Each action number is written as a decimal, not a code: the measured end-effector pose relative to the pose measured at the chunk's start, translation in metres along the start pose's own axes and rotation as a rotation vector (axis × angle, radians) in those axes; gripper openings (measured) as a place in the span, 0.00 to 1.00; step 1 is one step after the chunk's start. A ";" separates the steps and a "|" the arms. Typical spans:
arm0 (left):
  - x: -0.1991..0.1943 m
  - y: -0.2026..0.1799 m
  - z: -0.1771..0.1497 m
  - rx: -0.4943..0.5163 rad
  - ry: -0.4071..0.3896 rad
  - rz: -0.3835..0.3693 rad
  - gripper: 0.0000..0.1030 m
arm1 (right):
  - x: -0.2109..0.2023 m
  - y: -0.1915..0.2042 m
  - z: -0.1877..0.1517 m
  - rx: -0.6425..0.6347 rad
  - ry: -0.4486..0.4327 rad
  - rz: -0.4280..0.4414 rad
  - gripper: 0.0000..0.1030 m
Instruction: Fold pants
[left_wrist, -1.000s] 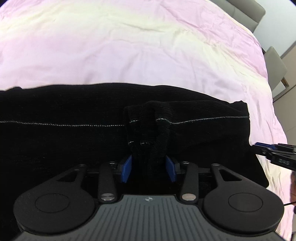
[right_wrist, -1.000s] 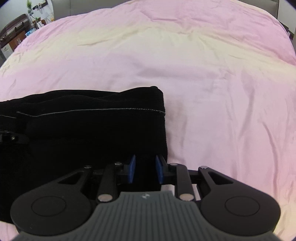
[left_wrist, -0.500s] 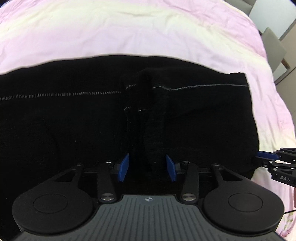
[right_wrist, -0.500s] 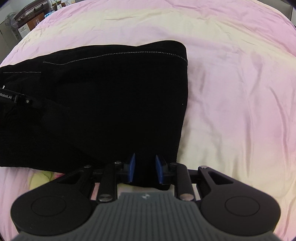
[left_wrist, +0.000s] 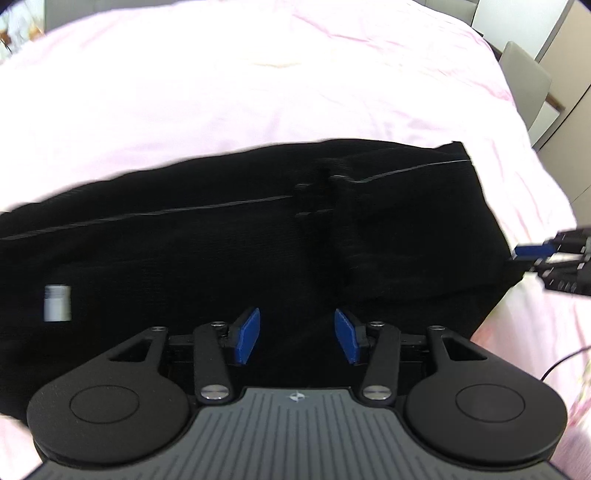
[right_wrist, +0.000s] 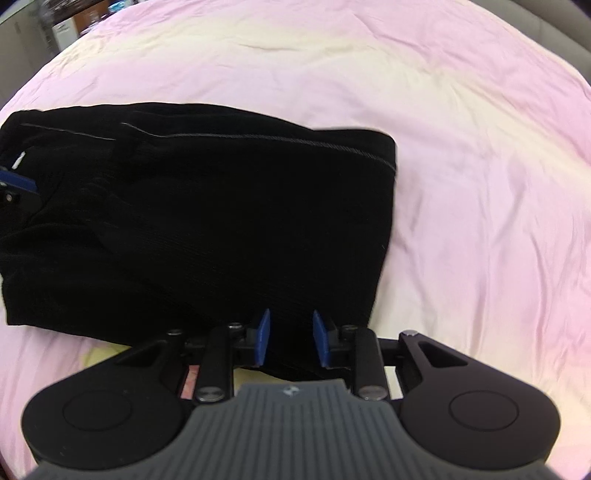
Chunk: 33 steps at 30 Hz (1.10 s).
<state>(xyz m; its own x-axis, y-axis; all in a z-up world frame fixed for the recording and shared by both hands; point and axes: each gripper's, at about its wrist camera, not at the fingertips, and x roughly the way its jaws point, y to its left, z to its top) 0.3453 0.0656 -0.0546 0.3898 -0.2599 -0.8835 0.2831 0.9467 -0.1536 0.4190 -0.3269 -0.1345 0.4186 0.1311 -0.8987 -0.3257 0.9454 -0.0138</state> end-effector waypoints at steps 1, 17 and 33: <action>-0.010 0.012 -0.003 0.001 -0.005 0.023 0.59 | -0.004 0.007 0.004 -0.020 -0.005 0.004 0.22; -0.072 0.218 -0.095 -0.539 -0.059 0.050 0.74 | 0.026 0.137 0.073 -0.385 -0.038 0.052 0.24; -0.008 0.256 -0.121 -0.775 -0.155 -0.125 0.84 | 0.095 0.183 0.105 -0.614 0.158 0.064 0.23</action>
<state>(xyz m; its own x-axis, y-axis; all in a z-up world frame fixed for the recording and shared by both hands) 0.3089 0.3333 -0.1408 0.5293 -0.3423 -0.7763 -0.3345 0.7567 -0.5617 0.4878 -0.1097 -0.1761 0.2669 0.0917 -0.9593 -0.7923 0.5875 -0.1643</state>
